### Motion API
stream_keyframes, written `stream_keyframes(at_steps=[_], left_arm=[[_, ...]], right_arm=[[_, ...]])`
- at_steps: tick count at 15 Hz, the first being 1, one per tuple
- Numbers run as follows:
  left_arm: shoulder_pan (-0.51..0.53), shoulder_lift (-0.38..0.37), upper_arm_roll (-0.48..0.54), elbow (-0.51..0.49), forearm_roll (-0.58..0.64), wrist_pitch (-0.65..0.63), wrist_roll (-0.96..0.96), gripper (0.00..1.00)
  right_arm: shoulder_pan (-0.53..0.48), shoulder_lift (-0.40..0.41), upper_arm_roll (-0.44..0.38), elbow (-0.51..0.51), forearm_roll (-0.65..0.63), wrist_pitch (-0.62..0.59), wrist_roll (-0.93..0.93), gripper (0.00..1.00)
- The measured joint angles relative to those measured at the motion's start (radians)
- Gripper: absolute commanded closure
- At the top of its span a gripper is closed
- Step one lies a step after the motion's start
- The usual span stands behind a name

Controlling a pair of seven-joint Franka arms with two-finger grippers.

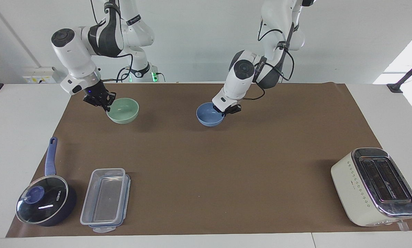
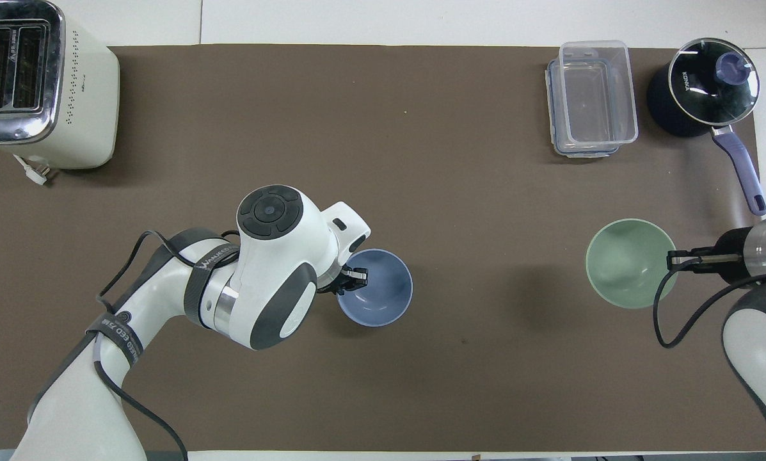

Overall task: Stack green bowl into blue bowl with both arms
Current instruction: 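Slide the blue bowl with the left gripper while the right gripper lifts the green bowl, then release the blue bowl with the left gripper while the right gripper carries the green bowl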

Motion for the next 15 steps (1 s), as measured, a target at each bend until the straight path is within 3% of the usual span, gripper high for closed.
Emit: stream_keyframes(at_steps=[4,5,6,11,15], left_arm=[[-0.001,0.024,-0.001,0.000,-0.002,0.029,0.000,1.00],[-0.002,0.028,-0.002,0.000,-0.002,0.040,0.000,0.81],[-0.002,0.029,-0.002,0.000,-0.002,0.045,0.001,0.01],[0.001,0.020,-0.001,0.009,-0.003,0.042,0.005,0.00],[0.106,-0.076,0.005,0.106,-0.003,-0.145,0.030,0.00]], right_arm=[[0.017,0.015,0.012,0.069,0.008,-0.084,0.076,1.00],[0.029,0.020,0.012,0.079,0.027,-0.091,0.080,1.00],[0.042,0.027,0.013,0.089,0.043,-0.099,0.089,1.00],[0.103,0.055,0.016,0.147,0.057,-0.125,0.150,1.00],[0.222,0.067,0.024,0.169,0.060,-0.126,0.334,1.00]])
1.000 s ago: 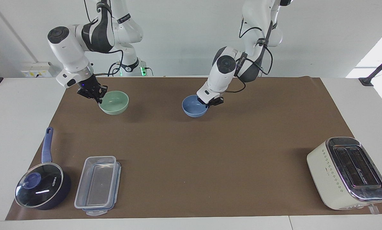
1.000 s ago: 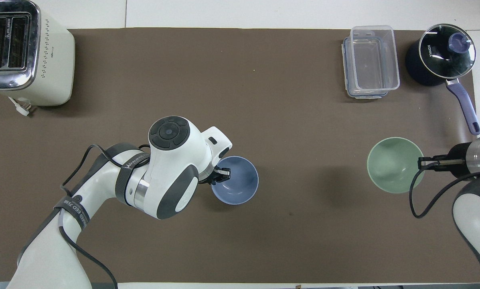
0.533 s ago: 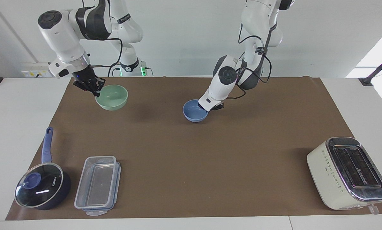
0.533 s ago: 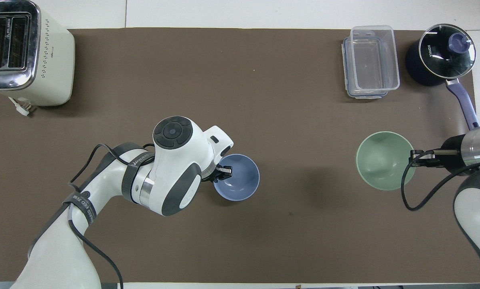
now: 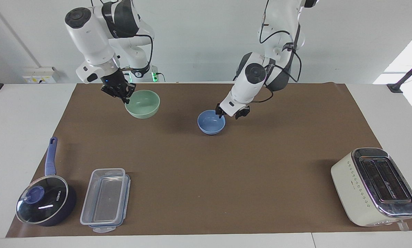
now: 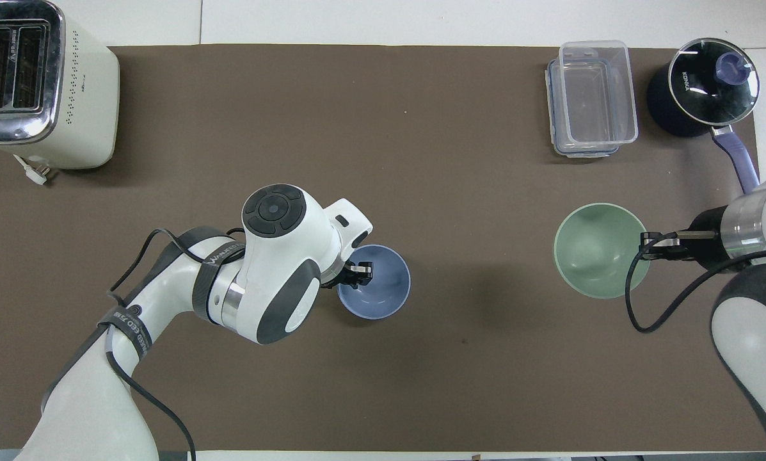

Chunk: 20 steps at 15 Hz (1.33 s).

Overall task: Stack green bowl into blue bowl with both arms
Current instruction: 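Release the blue bowl with the left gripper while the right gripper carries the green bowl, then lower the green bowl into the blue bowl and open the right gripper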

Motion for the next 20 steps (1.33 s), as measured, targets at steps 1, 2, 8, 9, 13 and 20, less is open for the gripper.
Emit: stream_keyframes(at_steps=[1,2,8,9,13,20], left_arm=[[0.056,-0.036,0.003,0.035,0.000,-0.065,0.038,0.00],[0.117,-0.070,0.007,0.062,0.000,-0.117,0.086,0.00],[0.440,-0.191,0.020,0.106,0.085,-0.263,0.386,0.00],[0.453,-0.190,0.020,0.119,0.116,-0.265,0.395,0.00],[0.454,-0.185,0.011,0.141,0.158,-0.266,0.395,0.00],[0.453,-0.181,0.009,0.143,0.161,-0.266,0.395,0.00]], right_arm=[[0.034,0.002,0.001,0.001,0.009,0.003,0.056,1.00],[0.067,0.005,0.002,0.002,0.026,0.010,0.113,1.00],[0.236,0.092,0.004,0.003,0.146,0.148,0.354,1.00],[0.264,0.118,0.004,0.002,0.148,0.175,0.376,1.00],[0.347,0.223,0.004,-0.002,0.149,0.278,0.390,1.00],[0.421,0.264,0.003,-0.089,0.149,0.405,0.390,1.00]])
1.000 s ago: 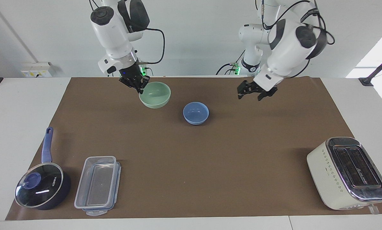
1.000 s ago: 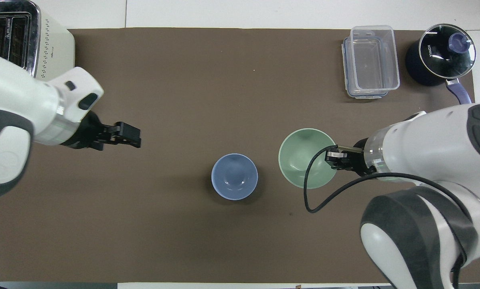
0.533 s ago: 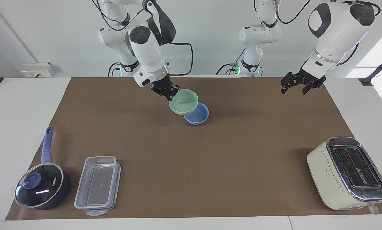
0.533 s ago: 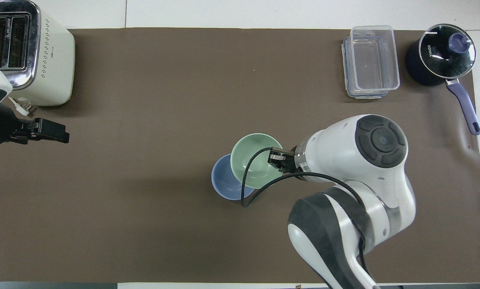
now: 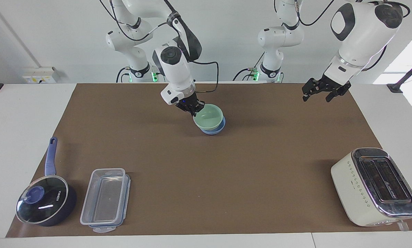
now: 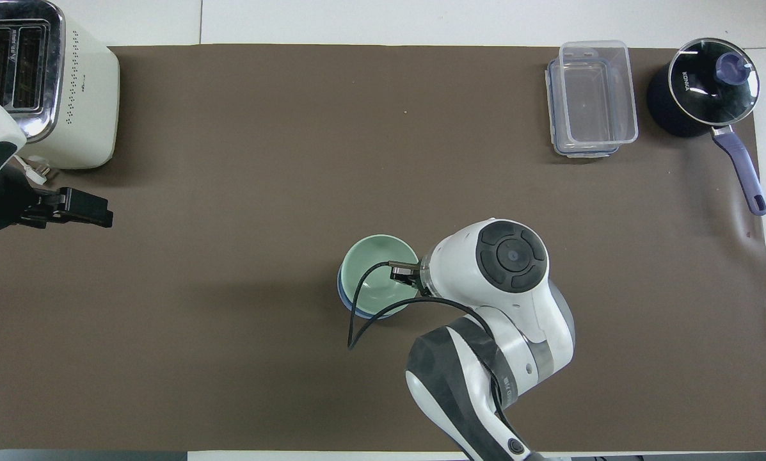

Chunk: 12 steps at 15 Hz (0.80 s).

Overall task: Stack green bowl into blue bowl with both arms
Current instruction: 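Lower the green bowl into the blue bowl and open the right gripper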

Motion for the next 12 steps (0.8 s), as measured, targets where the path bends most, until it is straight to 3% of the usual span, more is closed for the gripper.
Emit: stream_keyframes(at_steps=[3,8,12], left_arm=[[-0.001,0.001,0.000,0.035,0.004,-0.033,0.000,0.00],[-0.082,0.021,0.021,0.187,0.096,-0.230,-0.002,0.00],[-0.103,0.033,0.030,0.202,0.099,-0.240,-0.006,0.00]], right_arm=[[0.012,0.000,0.000,-0.010,0.000,0.013,0.000,1.00],[0.012,0.000,0.000,-0.031,0.000,0.032,-0.006,1.00],[0.012,0.000,-0.001,-0.045,0.000,0.071,-0.012,1.00]])
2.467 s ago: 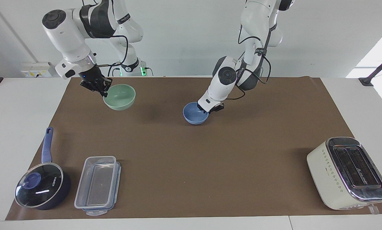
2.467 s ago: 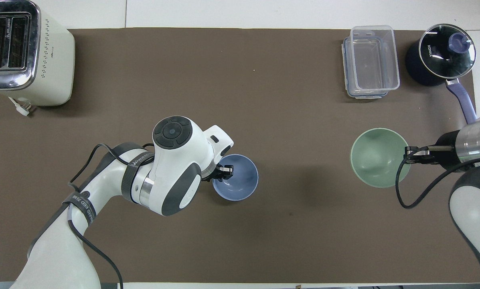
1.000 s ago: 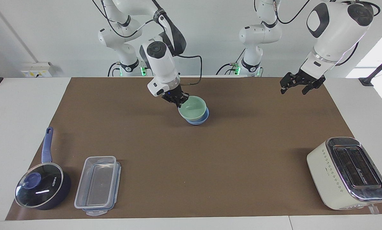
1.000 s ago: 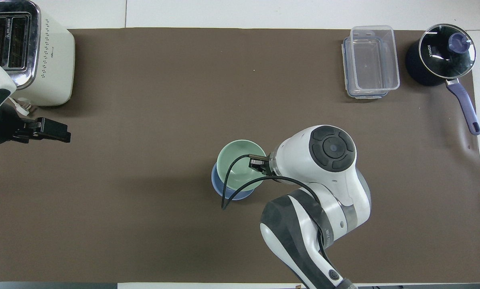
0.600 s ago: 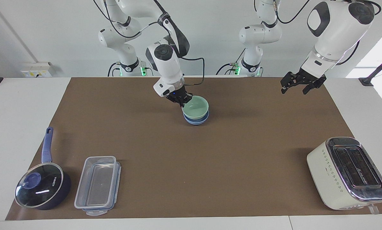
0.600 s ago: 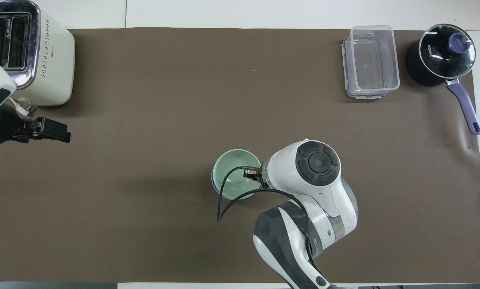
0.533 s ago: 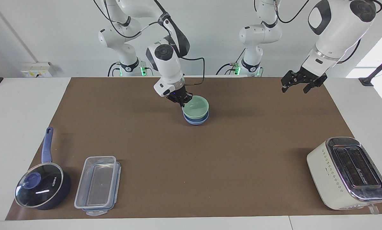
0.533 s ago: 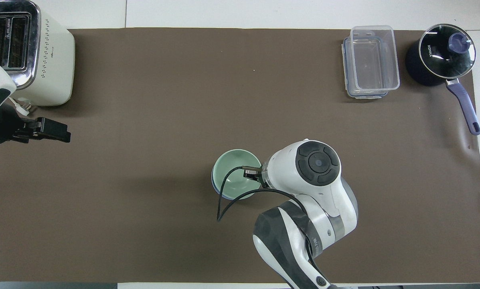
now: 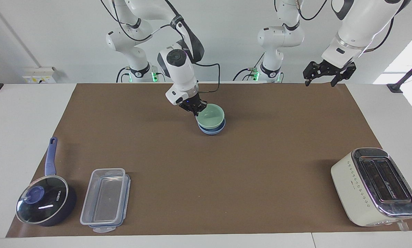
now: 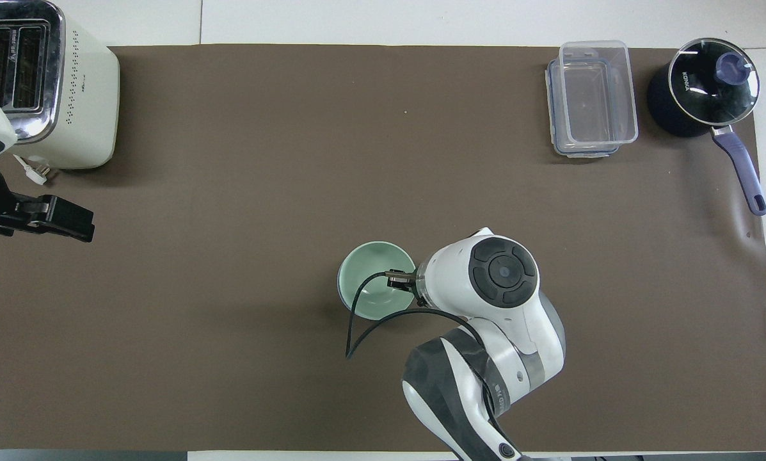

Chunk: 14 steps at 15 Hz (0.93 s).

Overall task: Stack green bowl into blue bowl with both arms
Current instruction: 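Lower the green bowl into the blue bowl and open the right gripper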

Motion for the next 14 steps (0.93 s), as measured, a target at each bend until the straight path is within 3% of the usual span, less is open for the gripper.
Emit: stream_keyframes(at_steps=[1,2,3,6,10,14], left_arm=[[0.003,0.002,0.005,-0.002,-0.004,0.008,0.000,0.00],[0.009,0.002,0.009,-0.008,-0.010,0.020,0.000,0.00],[0.015,0.002,0.012,-0.015,-0.013,0.028,0.000,0.00],[0.031,0.002,0.012,-0.031,-0.022,0.065,0.000,0.00],[0.039,0.002,0.004,-0.035,-0.039,0.081,-0.003,0.00],[0.039,0.002,0.002,-0.036,-0.042,0.083,-0.004,0.00]], right_arm=[[0.000,0.000,0.000,-0.006,0.000,0.006,-0.001,1.00],[0.000,0.000,0.000,-0.009,0.000,0.006,-0.002,0.62],[0.000,0.000,0.000,-0.010,0.000,0.006,-0.006,0.30],[0.001,0.000,0.001,-0.007,0.000,0.006,-0.017,0.00],[-0.013,-0.017,-0.008,0.031,0.000,-0.051,-0.018,0.00],[-0.123,-0.116,-0.015,0.056,-0.001,-0.158,-0.074,0.00]])
